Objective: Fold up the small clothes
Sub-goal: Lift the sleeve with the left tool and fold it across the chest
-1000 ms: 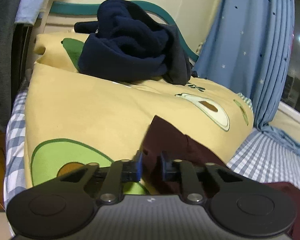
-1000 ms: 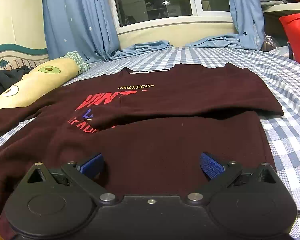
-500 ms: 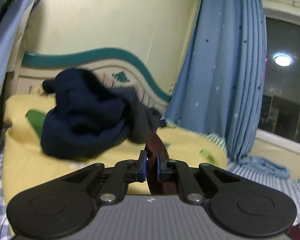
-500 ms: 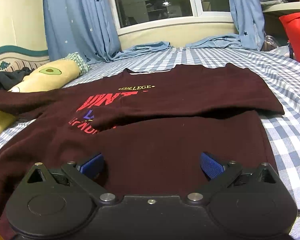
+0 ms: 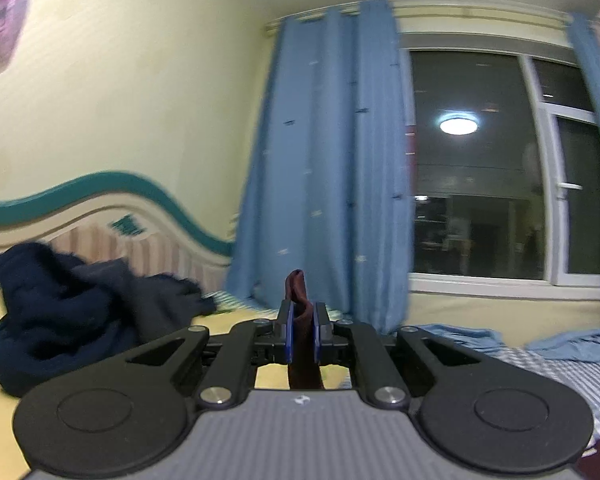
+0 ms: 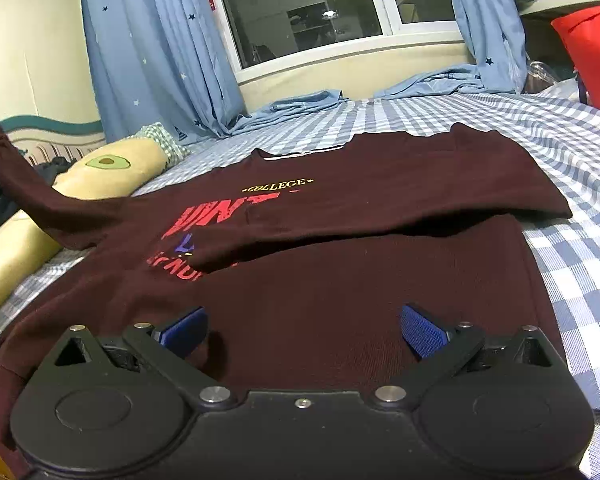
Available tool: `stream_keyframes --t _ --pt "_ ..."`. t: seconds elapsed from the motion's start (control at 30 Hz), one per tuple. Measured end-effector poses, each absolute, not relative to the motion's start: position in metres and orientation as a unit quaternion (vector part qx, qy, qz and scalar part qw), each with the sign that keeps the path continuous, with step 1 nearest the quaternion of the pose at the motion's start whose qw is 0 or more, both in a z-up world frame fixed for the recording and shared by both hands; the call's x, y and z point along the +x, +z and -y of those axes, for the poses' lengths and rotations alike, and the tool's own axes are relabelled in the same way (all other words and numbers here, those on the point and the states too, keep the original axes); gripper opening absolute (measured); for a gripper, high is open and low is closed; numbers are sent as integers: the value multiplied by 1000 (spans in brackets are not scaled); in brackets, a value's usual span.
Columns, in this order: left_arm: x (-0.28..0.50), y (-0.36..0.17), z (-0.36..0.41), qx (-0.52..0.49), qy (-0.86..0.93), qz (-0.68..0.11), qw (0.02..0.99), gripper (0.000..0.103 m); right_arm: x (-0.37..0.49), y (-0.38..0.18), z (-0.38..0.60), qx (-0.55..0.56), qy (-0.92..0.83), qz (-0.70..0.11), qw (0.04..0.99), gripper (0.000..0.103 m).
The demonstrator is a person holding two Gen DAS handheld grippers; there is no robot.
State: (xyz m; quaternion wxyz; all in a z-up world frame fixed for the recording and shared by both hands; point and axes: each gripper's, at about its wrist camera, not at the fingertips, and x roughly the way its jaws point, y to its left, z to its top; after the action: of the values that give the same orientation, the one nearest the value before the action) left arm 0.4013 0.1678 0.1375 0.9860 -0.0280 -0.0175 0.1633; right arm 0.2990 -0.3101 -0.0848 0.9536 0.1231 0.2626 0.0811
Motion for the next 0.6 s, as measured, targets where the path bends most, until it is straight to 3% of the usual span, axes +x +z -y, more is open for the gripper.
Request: stream_keyframes --t 0.33,0.6 --pt "401 124 -36 30 9 34 999 9 296 -85 320 164 96 -251 949 103" --pt "380 68 74 95 -135 0 986 9 293 -86 323 177 99 -245 948 103"
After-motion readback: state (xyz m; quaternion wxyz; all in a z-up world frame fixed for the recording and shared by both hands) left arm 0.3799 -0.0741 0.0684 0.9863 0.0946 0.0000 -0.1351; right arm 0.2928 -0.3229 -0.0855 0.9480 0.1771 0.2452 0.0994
